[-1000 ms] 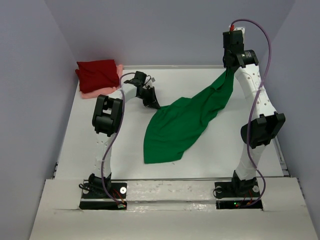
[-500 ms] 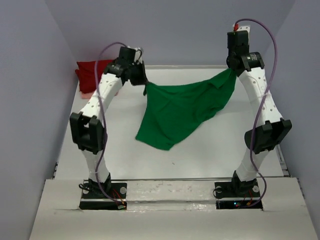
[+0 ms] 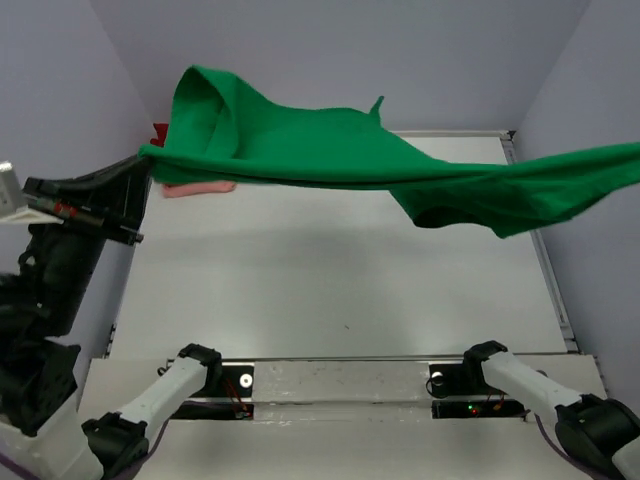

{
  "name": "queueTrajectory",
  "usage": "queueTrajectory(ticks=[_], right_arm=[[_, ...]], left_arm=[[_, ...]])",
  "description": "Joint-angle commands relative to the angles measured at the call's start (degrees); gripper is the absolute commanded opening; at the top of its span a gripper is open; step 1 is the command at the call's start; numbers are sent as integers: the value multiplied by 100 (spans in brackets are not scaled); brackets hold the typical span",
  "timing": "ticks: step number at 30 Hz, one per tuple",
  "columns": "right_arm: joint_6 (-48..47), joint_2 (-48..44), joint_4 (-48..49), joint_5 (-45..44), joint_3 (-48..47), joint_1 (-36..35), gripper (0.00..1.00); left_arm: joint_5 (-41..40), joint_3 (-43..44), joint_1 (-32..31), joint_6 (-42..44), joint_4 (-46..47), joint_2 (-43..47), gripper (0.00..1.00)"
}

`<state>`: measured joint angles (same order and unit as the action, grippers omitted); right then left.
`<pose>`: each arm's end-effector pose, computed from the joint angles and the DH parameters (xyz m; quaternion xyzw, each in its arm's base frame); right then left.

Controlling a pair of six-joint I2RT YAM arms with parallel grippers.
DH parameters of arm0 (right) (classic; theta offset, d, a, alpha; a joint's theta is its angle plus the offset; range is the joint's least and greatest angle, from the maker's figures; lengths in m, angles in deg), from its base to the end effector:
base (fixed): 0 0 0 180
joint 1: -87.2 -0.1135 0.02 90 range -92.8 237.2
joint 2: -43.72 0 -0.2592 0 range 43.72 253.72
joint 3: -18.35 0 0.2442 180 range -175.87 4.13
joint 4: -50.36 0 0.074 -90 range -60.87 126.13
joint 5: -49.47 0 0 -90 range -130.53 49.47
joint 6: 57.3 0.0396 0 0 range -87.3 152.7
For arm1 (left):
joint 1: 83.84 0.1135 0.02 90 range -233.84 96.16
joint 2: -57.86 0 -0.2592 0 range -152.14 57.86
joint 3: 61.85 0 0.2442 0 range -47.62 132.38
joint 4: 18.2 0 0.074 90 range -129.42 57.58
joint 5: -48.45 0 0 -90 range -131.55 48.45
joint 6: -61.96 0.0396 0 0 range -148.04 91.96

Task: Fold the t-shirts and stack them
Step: Flatten out the tshirt

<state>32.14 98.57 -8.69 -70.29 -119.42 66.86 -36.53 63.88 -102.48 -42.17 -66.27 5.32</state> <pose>0.0068 -0.0184 0.6116 0.1160 0.5576 0.0011 0.8220 0.0327 -0.0147 0.6012 0.0580 0.5340 -0.2604 0.8023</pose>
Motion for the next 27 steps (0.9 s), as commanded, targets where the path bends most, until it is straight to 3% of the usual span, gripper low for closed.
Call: queueTrajectory(ticks=[1, 5, 14, 18, 22, 27], right_arm=[[160, 26, -466, 644, -248, 12, 0], [258, 70, -537, 875, -171, 12, 0], [451, 158, -687, 1192, 391, 12, 0], [303, 446, -599, 1034, 384, 12, 0], [346, 834, -747, 1182, -230, 12, 0], [285, 650, -704, 1191, -161, 12, 0]], left_arm=[[-281, -839, -35, 42, -201, 357, 0], [-264, -1471, -26, -19, 220, 841, 0], [17, -1991, -26, -248, 264, 1052, 0], [79, -1922, -35, -195, 212, 815, 0], [-202, -1712, -35, -64, 256, 700, 0], [-194, -1719, -35, 68, 19, 920, 0]])
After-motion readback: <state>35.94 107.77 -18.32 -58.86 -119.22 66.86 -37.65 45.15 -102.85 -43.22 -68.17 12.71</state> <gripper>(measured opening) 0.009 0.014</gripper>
